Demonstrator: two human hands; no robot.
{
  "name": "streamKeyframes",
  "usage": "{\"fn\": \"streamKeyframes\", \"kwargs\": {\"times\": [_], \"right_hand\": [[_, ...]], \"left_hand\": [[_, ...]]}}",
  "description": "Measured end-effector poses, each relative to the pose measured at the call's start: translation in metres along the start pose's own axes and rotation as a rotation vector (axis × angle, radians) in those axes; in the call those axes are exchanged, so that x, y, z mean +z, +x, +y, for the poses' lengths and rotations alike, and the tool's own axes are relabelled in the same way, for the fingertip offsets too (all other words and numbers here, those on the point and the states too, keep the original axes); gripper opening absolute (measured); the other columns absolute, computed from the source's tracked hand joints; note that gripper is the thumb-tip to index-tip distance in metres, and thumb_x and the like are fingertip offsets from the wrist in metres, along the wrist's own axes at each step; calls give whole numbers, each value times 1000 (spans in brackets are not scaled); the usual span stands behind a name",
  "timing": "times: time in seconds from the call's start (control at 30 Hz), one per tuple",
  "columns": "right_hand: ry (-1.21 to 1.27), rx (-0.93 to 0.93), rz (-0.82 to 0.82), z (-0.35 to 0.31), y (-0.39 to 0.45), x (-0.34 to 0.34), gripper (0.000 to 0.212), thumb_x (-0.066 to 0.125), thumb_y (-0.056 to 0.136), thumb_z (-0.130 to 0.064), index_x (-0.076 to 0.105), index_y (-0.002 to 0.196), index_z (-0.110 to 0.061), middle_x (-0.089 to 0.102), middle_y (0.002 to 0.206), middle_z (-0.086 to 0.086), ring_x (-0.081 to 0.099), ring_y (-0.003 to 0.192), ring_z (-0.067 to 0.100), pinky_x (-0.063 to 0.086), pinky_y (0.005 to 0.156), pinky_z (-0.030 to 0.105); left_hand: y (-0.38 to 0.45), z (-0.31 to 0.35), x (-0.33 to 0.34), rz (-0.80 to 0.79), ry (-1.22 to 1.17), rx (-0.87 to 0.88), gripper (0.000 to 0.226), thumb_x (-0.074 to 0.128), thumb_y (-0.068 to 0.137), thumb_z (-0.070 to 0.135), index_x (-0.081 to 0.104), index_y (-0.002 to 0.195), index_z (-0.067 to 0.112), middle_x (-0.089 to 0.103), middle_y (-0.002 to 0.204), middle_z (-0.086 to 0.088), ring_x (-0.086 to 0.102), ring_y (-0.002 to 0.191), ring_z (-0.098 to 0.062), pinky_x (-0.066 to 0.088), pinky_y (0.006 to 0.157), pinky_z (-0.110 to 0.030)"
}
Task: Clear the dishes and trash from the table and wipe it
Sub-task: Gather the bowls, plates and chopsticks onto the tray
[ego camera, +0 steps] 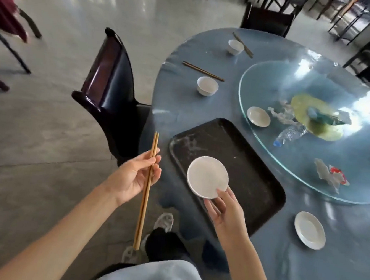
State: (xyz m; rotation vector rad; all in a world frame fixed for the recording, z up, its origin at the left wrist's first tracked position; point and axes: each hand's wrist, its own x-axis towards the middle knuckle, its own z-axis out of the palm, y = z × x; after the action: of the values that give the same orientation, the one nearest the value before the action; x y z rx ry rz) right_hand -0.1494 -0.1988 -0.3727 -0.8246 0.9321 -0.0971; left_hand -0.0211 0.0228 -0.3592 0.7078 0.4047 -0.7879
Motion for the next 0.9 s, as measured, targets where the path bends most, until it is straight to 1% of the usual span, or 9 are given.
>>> {"fn": "streamKeyframes", "kwargs": {"times": [0.13,0.2,0.3,0.37,0.53,0.6,0.67,0.77,0.9], "right_hand": [[-94,29,-78,17,14,58,32,65,96,-7,72,123,-24,77,117,9,78,93,24,64,73,30],[-137,31,-126,26,24,88,35,65,97,-9,71,128,-24,76,120,8,78,97,23,63,74,29],[-168,42,-175,37,43,136,36,65,97,-12,71,129,-27,74,125,8,76,105,24,63,78,29],[-169,58,-184,43,58,169,34,66,97,-13,71,128,-27,72,128,9,75,107,26,63,78,29],[-133,38,-183,52,97,253,37,65,98,-13,68,133,-23,69,133,7,70,115,27,63,81,29],[-135,29,-174,50,107,286,38,64,98,-13,67,135,-23,69,133,5,70,115,26,63,85,29],[-122,25,-169,48,114,315,38,64,99,-13,67,135,-24,72,130,4,72,113,24,62,84,28],[-83,4,-158,42,129,363,36,62,99,-12,68,132,-23,74,126,5,73,112,25,62,80,27],[-99,2,-174,35,143,430,37,62,99,-12,68,133,-23,75,124,5,73,112,25,62,83,27]], "left_hand": [[-16,37,-41,77,-104,81,28,51,101,0,66,124,3,71,96,-5,67,70,-12,62,67,-26],[-18,58,-59,95,-142,105,27,53,100,2,67,123,1,71,101,-6,68,72,-12,63,69,-27],[-16,97,-80,112,-144,151,32,54,100,4,64,130,0,72,106,-6,71,77,-12,63,84,-35],[-10,127,-89,110,-115,171,35,54,100,6,62,134,4,74,108,-3,73,78,-12,61,89,-42],[19,221,-104,83,34,162,35,56,101,13,65,135,14,73,117,4,73,85,-13,60,88,-53],[34,260,-105,90,59,158,35,57,100,12,65,134,15,71,127,4,74,85,-14,61,85,-52],[50,295,-107,90,71,149,34,58,99,12,66,133,16,69,132,4,74,85,-14,62,83,-51],[73,347,-109,79,89,156,33,57,101,11,65,133,14,69,132,3,74,90,-15,61,86,-53],[93,406,-122,77,39,170,27,55,101,9,67,125,12,69,131,-2,73,96,-17,61,86,-53]]}}
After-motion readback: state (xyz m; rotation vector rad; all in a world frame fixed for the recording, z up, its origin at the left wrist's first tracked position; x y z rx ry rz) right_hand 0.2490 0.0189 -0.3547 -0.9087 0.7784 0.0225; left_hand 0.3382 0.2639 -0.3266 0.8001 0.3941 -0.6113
